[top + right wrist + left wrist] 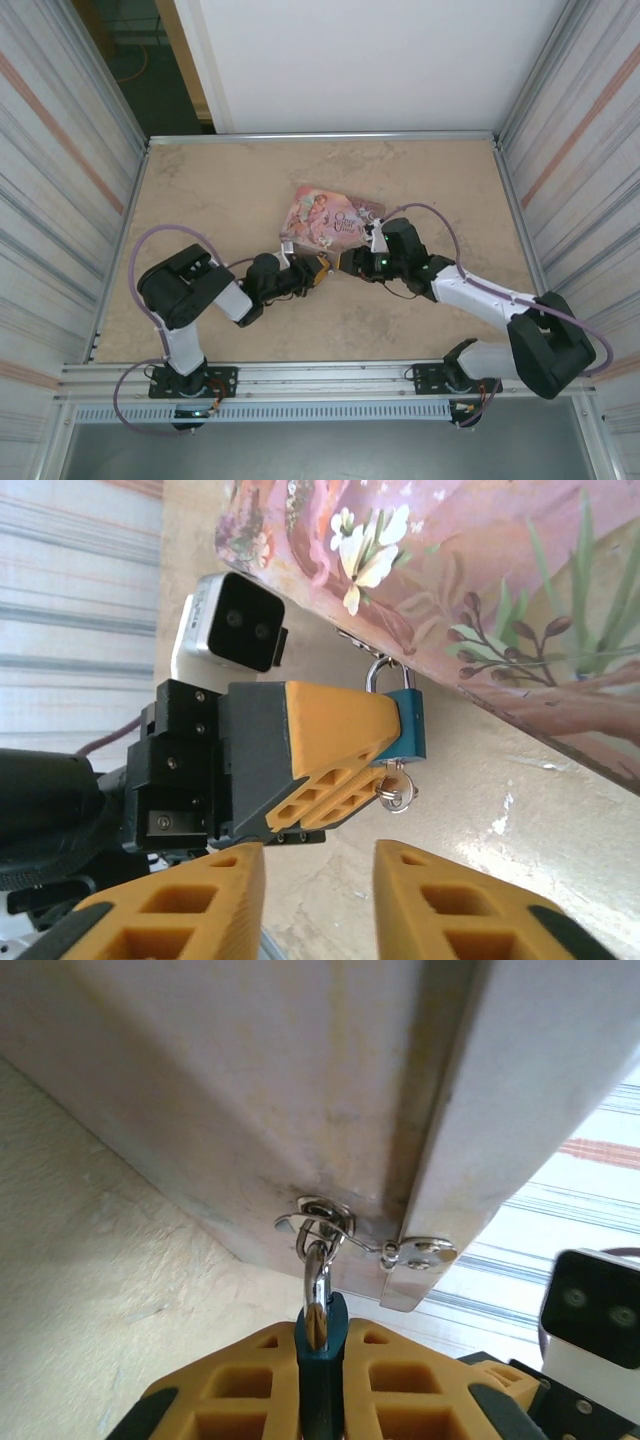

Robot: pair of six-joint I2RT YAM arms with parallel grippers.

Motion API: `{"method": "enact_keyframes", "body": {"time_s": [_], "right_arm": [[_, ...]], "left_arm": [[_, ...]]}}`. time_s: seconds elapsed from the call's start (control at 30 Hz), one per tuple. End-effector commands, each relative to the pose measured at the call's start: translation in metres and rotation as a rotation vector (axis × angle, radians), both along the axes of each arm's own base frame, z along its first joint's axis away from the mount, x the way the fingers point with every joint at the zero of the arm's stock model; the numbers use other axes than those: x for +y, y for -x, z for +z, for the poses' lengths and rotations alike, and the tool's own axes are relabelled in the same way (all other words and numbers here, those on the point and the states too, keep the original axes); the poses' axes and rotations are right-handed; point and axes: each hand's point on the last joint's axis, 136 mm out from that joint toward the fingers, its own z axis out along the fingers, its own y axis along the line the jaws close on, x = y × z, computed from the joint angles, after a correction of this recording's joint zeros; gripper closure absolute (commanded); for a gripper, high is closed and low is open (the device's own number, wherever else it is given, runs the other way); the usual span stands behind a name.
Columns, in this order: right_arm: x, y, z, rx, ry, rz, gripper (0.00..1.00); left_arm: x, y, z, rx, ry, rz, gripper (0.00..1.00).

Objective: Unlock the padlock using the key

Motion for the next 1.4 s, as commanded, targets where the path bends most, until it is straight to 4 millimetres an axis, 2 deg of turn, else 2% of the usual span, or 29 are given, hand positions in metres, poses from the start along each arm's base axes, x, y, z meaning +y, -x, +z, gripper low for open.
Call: {"method": "enact_keyframes", "body": {"time_s": [0.0, 0.33, 0.47, 0.5, 0.6, 0.63, 0.87, 1.03, 1.37], "right_arm": [[-0.012, 0.002, 0.007, -0.105, 0.076, 0.013, 0.60], [-0.029, 0.003, 0.038, -0.463, 0.298, 0.074, 0.25], [-0.033, 0.007, 0.044, -0.589, 0.401, 0.118, 0.16], [-0.035, 0.006, 0.043, -0.607, 0.432, 0.124, 0.01], [-0.041, 0.005, 0.040, -0.655, 0.510, 0.161, 0.01], [-0.042, 0.007, 0.049, -0.699, 0.506, 0.168, 0.01], [-0.042, 0.012, 0.056, -0.972, 0.618, 0.250, 0.01], [-0.033, 0.022, 0.049, -1.201, 0.714, 0.360, 0.01], [-0.021, 0.028, 0.030, -1.381, 0.919, 0.442, 0.01]], "left_arm": [[0.001, 0.002, 0.007, 0.029, -0.013, 0.005, 1.00], [0.005, 0.005, 0.000, 0.101, -0.023, 0.022, 1.00], [0.005, 0.006, -0.003, 0.123, -0.026, 0.023, 1.00], [0.005, 0.006, -0.004, 0.125, -0.026, 0.024, 1.00], [0.006, 0.007, -0.005, 0.133, -0.033, 0.020, 1.00], [0.005, 0.007, -0.004, 0.133, -0.032, 0.019, 1.00], [0.005, 0.008, -0.002, 0.138, -0.050, 0.010, 1.00], [0.006, 0.009, -0.001, 0.140, -0.070, 0.006, 1.00], [0.006, 0.010, 0.004, 0.139, -0.078, 0.000, 1.00]]}}
